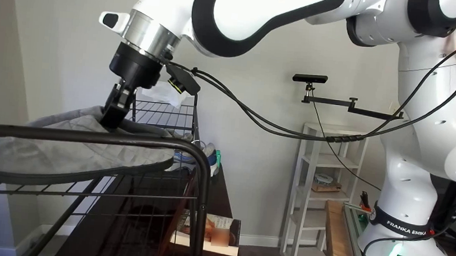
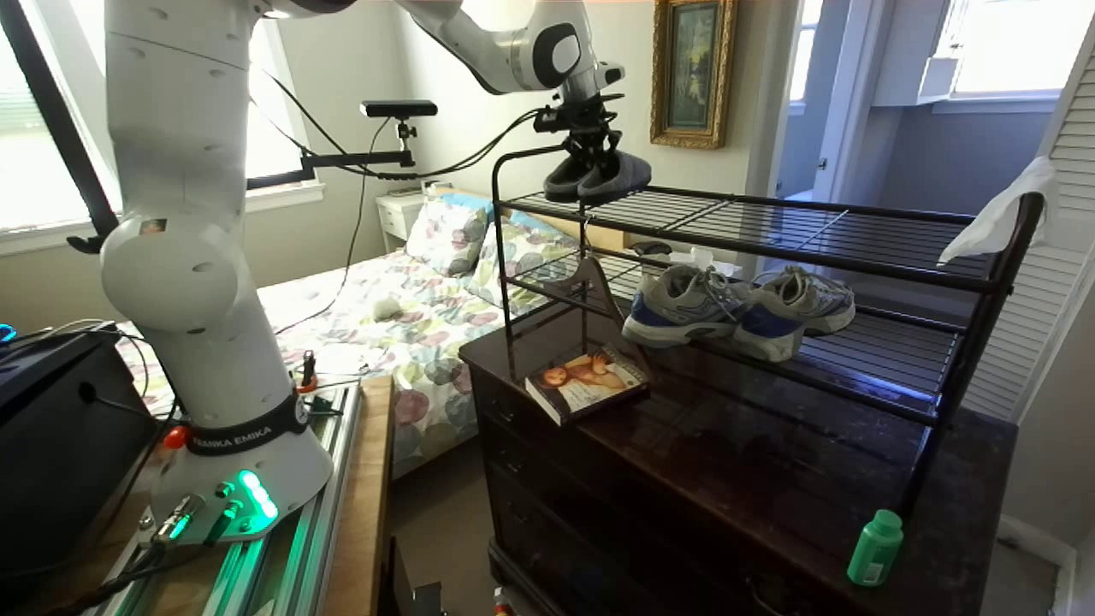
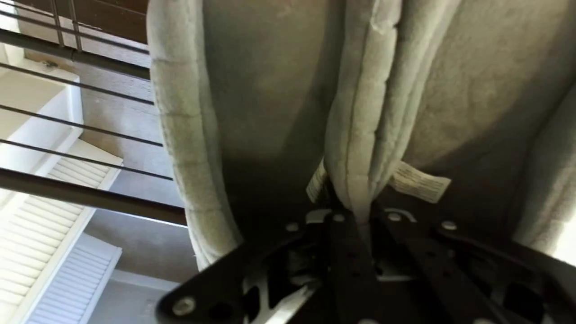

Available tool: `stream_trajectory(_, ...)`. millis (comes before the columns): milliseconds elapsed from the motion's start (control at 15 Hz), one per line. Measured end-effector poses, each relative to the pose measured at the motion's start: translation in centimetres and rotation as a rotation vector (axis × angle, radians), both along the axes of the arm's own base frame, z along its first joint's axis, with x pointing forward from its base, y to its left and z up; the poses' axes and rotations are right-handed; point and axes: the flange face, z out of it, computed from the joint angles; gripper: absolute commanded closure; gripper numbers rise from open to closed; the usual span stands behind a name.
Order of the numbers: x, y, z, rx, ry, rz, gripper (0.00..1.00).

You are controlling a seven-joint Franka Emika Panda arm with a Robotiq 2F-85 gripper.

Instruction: Pick up ta pair of shoes from the top of the rack and put it on top of the cabinet

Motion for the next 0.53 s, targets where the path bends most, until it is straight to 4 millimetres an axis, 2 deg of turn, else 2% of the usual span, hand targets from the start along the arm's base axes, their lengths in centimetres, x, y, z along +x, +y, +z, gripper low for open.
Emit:
stream_trajectory(133, -0.3, -0.2, 0.6, -0.016, 0.018, -0.010, 0.98)
stream_trajectory(267, -1.1, -0.9, 2.3, -0.051, 0.031, -0.014, 0.98)
stream_trajectory(533, -4.4, -3.9, 9.6, -0.134, -0.003, -0.039, 0.98)
